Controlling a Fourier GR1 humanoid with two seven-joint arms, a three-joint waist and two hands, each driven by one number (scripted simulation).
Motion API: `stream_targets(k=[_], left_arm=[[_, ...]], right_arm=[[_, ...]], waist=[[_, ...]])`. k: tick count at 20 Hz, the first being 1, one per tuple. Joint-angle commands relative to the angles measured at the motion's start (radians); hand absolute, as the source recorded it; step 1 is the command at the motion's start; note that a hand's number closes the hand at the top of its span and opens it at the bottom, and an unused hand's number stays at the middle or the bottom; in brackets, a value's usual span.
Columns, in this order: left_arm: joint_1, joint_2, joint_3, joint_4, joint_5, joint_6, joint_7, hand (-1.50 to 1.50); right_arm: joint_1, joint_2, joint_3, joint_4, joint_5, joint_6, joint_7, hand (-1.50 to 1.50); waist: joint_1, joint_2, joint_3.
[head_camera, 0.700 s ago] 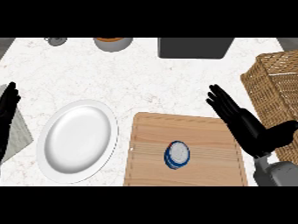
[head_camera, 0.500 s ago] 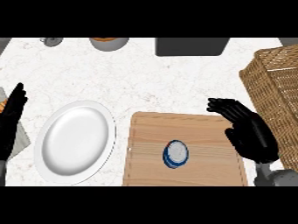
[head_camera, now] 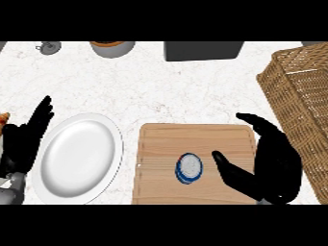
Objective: Pick the can from the cutting board and place it in the basket
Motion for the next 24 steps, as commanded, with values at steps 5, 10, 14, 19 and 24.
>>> stream_targets(k=[5,10,14,19,24], left_arm=[[-0.028,-0.004,0.0,0.03,0.009,-0.017,0.034,0.0],[-0.047,-0.03,-0.017,0.026,-0.013,0.014,0.046,0.0],[-0.053,-0.021,-0.027,0.03,-0.021,-0.008,0.034,0.0],[-0.085,-0.052,-0.045,0.045,-0.032,0.001,0.053,0.0],[-0.125,-0.052,-0.029,0.1,-0.032,-0.033,0.024,0.0]], right_arm=[[0.239,-0.046,0.052,-0.006,0.412,-0.404,0.178,-1.5],[0.455,-0.241,0.095,-0.051,0.606,-0.342,0.366,-1.5],[0.577,-0.37,0.162,-0.183,0.694,-0.196,0.534,-1.5],[0.681,-0.429,0.276,-0.481,0.815,-0.054,0.789,-1.5],[0.706,-0.436,0.347,-0.781,0.983,0.096,1.093,-1.5]], waist=[[-0.016,0.003,-0.01],[-0.026,0.005,-0.015],[0.006,0.011,-0.014],[0.023,0.014,-0.009],[0.041,0.015,-0.004]])
